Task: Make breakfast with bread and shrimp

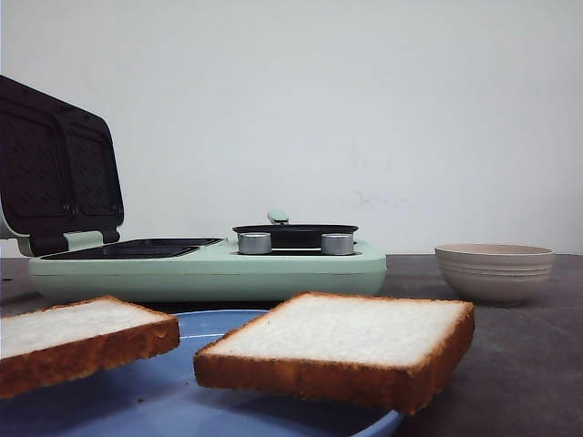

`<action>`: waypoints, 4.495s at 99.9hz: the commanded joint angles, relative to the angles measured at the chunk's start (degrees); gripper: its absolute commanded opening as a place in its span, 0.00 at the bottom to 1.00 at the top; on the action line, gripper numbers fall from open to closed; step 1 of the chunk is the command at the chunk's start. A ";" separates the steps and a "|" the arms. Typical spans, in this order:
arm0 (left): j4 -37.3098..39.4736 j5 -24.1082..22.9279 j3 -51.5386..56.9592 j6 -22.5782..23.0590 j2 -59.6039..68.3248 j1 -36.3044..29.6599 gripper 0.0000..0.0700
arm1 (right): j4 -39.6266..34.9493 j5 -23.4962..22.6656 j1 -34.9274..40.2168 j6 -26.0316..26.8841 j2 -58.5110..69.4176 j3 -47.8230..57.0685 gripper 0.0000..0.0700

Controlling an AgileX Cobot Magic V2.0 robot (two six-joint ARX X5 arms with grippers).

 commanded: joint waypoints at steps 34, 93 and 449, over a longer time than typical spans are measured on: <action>-14.23 0.07 23.63 15.34 18.32 -0.04 0.16 | -13.86 -1.73 0.13 -14.71 12.85 17.84 0.02; -26.01 11.08 25.20 8.17 34.40 -0.04 0.56 | -16.68 -6.23 2.82 -13.14 13.00 18.40 0.60; -35.21 34.95 60.02 28.06 76.19 -11.72 0.00 | -20.74 -4.92 7.87 -18.10 13.00 18.38 0.60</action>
